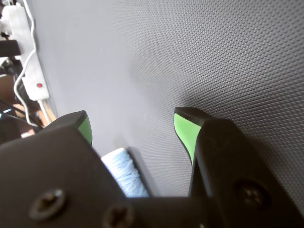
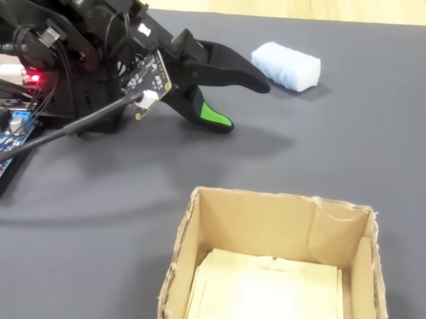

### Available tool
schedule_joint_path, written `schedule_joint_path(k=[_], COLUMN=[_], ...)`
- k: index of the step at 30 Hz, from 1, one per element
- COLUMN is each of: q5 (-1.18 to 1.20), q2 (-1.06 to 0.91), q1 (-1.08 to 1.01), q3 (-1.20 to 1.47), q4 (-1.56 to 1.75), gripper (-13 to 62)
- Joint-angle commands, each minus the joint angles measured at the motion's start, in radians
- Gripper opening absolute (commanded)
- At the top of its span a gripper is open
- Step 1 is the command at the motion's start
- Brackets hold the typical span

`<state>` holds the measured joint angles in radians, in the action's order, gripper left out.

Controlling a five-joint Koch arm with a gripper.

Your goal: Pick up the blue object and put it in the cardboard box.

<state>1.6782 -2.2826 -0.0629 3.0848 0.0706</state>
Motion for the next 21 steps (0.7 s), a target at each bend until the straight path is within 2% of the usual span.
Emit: schedule_joint_path(k=[1,15,21], q5=[0.023,0.04,0.123], q2=[-0.087,-0.087,-0.087], q1=[0.0,0.006,0.023], q3=[0.034,0.035,0.009], q4=[-0.035,-0.031,0.026], gripper=[33.9,33.9,33.9])
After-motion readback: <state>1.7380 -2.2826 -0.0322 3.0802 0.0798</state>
